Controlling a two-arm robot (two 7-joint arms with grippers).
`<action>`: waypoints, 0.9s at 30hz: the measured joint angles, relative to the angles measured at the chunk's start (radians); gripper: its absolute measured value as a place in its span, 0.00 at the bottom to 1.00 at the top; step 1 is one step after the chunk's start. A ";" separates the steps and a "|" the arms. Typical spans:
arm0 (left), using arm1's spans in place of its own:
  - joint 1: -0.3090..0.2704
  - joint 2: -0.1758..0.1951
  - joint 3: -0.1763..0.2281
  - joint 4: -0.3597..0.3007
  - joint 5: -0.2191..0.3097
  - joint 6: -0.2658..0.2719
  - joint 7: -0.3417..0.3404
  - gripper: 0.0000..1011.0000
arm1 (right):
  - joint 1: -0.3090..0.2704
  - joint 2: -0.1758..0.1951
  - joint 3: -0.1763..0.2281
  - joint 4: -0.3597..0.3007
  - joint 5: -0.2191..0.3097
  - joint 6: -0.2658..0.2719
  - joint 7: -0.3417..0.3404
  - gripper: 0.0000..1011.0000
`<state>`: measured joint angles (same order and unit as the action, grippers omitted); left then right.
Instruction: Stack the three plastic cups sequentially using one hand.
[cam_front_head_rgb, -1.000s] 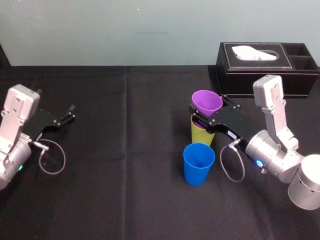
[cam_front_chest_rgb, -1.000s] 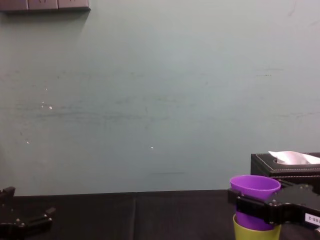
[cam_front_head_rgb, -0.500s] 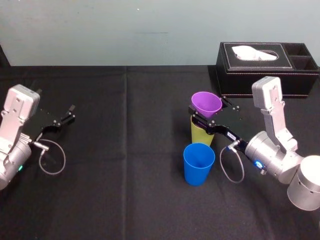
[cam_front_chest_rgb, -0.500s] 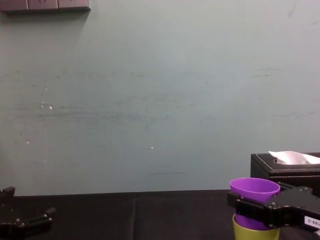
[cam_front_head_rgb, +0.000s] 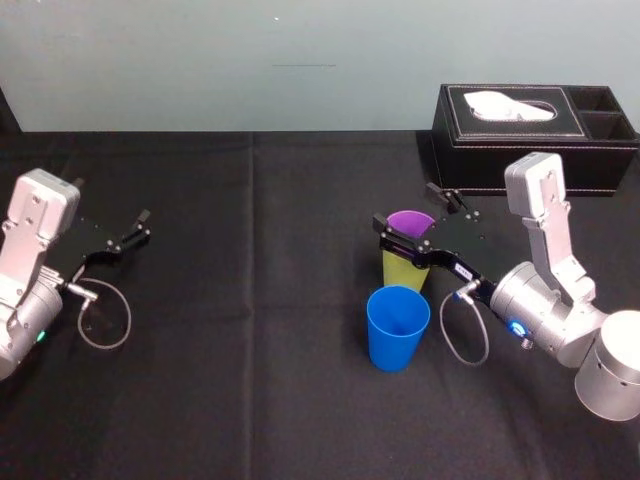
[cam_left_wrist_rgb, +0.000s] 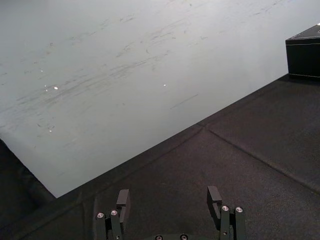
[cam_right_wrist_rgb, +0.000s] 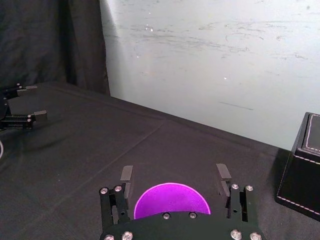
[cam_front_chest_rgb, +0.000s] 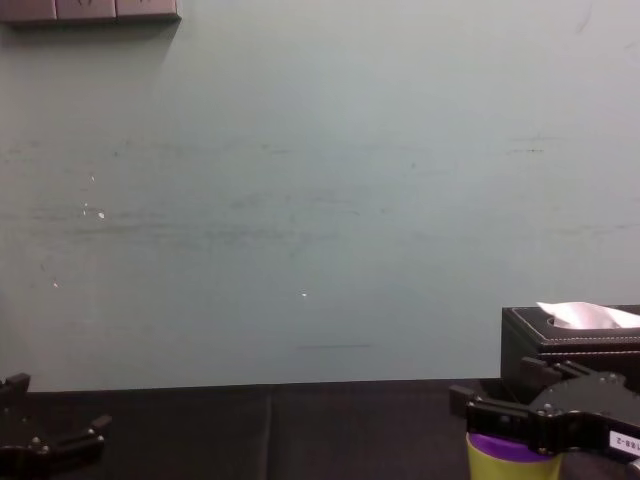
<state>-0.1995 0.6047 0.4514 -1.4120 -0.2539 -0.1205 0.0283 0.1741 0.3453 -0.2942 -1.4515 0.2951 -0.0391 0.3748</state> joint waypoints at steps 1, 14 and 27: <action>0.000 0.000 0.000 0.000 0.000 0.000 0.000 1.00 | 0.000 0.000 0.000 0.000 0.000 0.000 0.000 0.99; 0.000 0.000 0.000 0.000 0.000 0.000 0.000 1.00 | -0.062 0.050 0.034 -0.117 -0.002 -0.021 0.001 0.99; 0.000 0.000 0.000 0.000 0.000 0.000 0.000 1.00 | -0.278 0.162 0.159 -0.280 0.047 -0.035 0.004 0.99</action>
<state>-0.1995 0.6047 0.4514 -1.4120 -0.2539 -0.1205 0.0283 -0.1040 0.5071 -0.1352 -1.7319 0.3424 -0.0744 0.3789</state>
